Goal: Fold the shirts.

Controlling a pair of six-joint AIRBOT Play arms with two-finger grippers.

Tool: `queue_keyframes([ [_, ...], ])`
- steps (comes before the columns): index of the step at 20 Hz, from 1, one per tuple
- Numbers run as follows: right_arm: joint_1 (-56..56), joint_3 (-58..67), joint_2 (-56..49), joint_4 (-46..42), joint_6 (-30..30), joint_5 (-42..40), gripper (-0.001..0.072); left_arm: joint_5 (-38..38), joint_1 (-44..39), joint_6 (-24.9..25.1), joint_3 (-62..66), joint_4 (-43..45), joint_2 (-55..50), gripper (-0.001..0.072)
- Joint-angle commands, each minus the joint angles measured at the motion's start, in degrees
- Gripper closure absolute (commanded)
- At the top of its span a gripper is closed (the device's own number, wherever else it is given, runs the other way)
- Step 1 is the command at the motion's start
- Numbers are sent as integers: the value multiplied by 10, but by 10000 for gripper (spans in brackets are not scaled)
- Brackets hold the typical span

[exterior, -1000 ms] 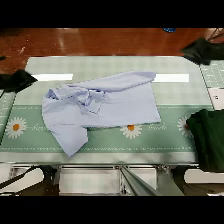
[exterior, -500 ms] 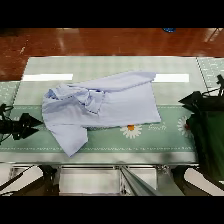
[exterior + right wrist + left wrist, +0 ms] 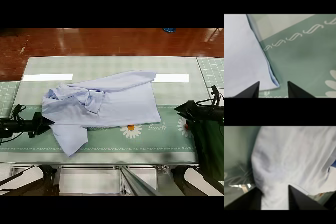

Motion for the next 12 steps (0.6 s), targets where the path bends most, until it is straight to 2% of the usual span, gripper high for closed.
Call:
queue_keyframes([
  [1, 0, -3, 0, -25, 2, 2, 307, 47, -38, 17, 2, -14, -15, 674],
  [4, 0, -3, -27, -87, 53, 21, 306, 42, -48, 24, 12, -14, -14, 688],
  [8, 31, -3, -91, -67, 52, 62, 307, 36, -48, 24, 15, -14, -14, 687],
  [12, 113, -3, -128, -53, 69, 8, 307, 31, -48, 24, 15, -14, -14, 688],
])
